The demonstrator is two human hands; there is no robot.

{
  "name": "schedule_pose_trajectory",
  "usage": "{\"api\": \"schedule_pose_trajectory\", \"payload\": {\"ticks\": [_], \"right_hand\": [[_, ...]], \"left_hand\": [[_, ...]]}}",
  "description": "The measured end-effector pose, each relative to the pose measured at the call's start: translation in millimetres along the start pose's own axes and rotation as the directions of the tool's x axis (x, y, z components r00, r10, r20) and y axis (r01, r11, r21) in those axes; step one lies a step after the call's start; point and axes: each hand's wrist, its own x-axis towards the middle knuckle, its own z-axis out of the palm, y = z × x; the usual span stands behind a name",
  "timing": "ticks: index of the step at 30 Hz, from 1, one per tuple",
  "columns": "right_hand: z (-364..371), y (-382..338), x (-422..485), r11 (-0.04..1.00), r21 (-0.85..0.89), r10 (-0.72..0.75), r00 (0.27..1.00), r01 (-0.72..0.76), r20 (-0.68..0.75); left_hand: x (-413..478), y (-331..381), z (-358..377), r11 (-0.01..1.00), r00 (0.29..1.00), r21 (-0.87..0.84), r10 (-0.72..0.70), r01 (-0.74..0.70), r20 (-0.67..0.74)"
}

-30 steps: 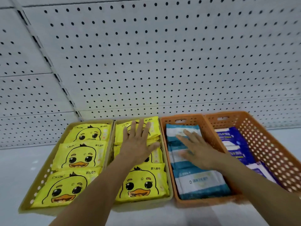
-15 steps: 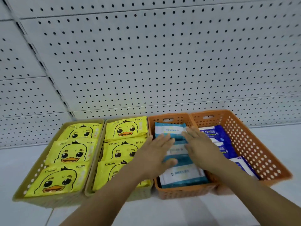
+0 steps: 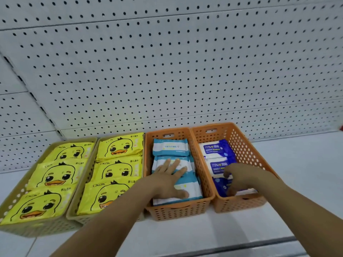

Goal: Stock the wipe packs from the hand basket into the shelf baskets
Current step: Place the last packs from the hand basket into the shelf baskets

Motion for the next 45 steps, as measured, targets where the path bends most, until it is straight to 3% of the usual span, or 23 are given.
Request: {"api": "schedule_pose_trajectory", "payload": {"ticks": [9, 18, 25, 30, 33, 36, 38, 40, 43, 45], "right_hand": [[17.9, 5.0, 20.5, 0.997, -0.073, -0.013, 0.998, 0.008, -0.064], [21.3, 13.9, 21.2, 0.989, -0.052, -0.15, 0.955, 0.141, -0.257], [23.7, 16.3, 34.9, 0.985, -0.049, -0.17, 0.977, 0.164, -0.131], [19.6, 13.6, 36.7, 0.985, -0.01, -0.17, 0.975, 0.171, -0.144], [5.0, 4.5, 34.6, 0.971, 0.115, -0.144, 0.893, 0.212, -0.427], [-16.3, -19.2, 33.8, 0.899, 0.097, -0.238, 0.664, 0.427, -0.709], [-29.5, -44.9, 37.9, 0.834, 0.014, -0.402, 0.625, 0.552, -0.669], [-37.1, -70.6, 54.0, 0.818, -0.074, -0.528, 0.692, 0.571, -0.493], [-42.2, -99.0, 82.5, 0.842, -0.144, -0.539, 0.809, 0.519, -0.236], [-45.1, -109.8, 93.8, 0.854, -0.172, -0.515, 0.845, 0.491, -0.146]], "left_hand": [[-3.1, 16.6, 2.5, 0.991, 0.99, -0.056, -0.124, 0.12, -0.067], [-0.5, 13.1, 13.0, 0.997, 0.992, -0.002, -0.079, 0.08, -0.096], [-3.7, 14.5, 11.4, 0.997, 0.99, -0.04, -0.073, 0.069, -0.118], [-1.9, 20.8, 6.1, 0.995, 0.989, -0.079, -0.067, 0.058, -0.128], [-3.0, 16.7, 4.8, 0.98, 0.984, -0.186, -0.103, 0.075, -0.146], [-0.7, 13.7, 11.4, 0.962, 0.958, -0.211, -0.213, 0.171, -0.194], [1.6, 16.9, 16.8, 0.962, 0.957, -0.188, -0.231, 0.197, -0.178], [3.2, 19.1, 18.7, 0.964, 0.962, -0.194, -0.214, 0.18, -0.172], [2.2, 17.2, 17.8, 0.976, 0.968, -0.162, -0.172, 0.143, -0.184], [2.5, 15.1, 18.1, 0.978, 0.97, -0.158, -0.163, 0.135, -0.181]]}}
